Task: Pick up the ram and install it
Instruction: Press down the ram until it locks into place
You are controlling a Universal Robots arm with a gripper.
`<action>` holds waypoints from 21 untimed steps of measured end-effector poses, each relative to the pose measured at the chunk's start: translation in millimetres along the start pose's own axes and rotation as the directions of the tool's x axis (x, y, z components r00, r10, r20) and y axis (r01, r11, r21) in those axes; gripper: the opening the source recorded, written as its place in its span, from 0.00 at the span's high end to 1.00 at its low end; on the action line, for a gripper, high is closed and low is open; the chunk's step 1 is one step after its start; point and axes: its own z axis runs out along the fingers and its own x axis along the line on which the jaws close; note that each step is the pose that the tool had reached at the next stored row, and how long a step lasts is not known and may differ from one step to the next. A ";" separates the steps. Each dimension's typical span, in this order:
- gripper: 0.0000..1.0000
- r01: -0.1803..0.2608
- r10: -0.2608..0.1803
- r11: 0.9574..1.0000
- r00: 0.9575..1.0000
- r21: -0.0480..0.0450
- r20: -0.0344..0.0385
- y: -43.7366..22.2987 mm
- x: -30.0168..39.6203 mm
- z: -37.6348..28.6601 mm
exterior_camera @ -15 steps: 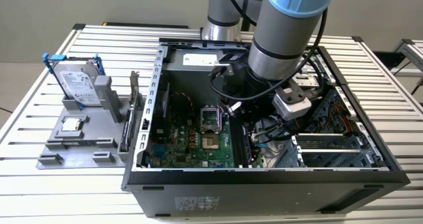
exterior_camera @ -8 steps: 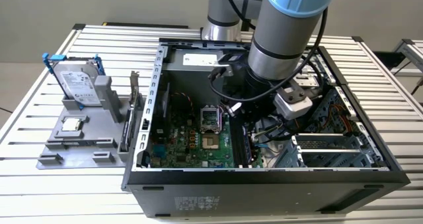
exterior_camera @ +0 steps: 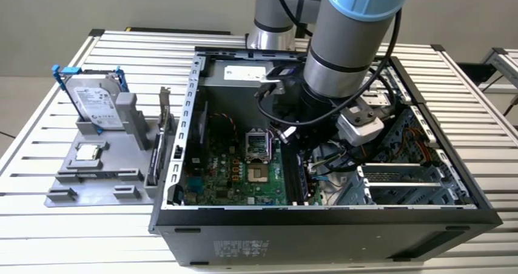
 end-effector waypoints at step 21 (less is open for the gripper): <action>1.00 0.091 -0.091 0.996 0.996 0.001 0.001 -0.2 -0.5 0.0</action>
